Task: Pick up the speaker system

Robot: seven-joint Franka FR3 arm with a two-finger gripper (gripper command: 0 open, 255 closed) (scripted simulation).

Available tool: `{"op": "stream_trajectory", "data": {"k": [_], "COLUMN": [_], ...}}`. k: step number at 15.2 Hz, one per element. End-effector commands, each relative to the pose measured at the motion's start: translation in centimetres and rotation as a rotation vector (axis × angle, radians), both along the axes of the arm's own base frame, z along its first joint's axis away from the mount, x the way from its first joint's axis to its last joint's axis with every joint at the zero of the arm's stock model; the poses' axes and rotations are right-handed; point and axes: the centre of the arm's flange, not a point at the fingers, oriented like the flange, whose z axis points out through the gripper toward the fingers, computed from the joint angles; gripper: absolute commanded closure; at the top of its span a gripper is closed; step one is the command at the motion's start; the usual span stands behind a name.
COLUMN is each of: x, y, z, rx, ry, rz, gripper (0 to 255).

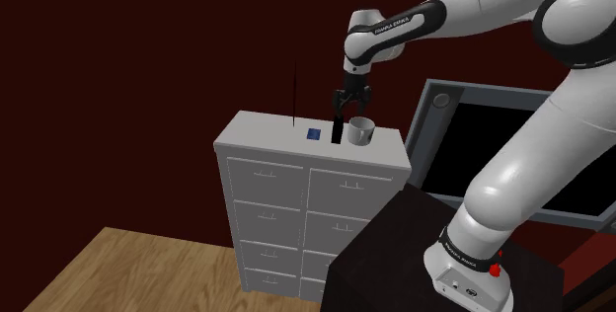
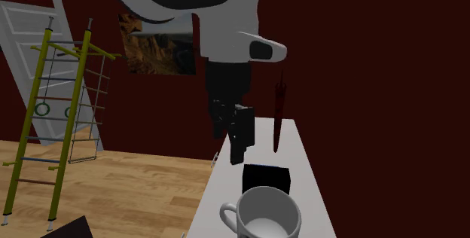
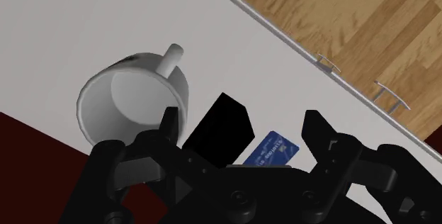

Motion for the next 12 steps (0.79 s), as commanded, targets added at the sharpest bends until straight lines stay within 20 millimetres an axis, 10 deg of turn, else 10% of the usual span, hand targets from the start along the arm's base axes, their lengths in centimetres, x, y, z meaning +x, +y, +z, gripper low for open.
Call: {"op": "stream_trajectory", "data": {"k": [1, 12], "x": [1.6, 8.8], "y": [-1.3, -7.2], "z": [-1.2, -6.8], "rx": [-0.003, -0.01], "ry": [-0.013, -0.063], "rz": [-0.036, -0.182], "gripper": [0, 0]}}
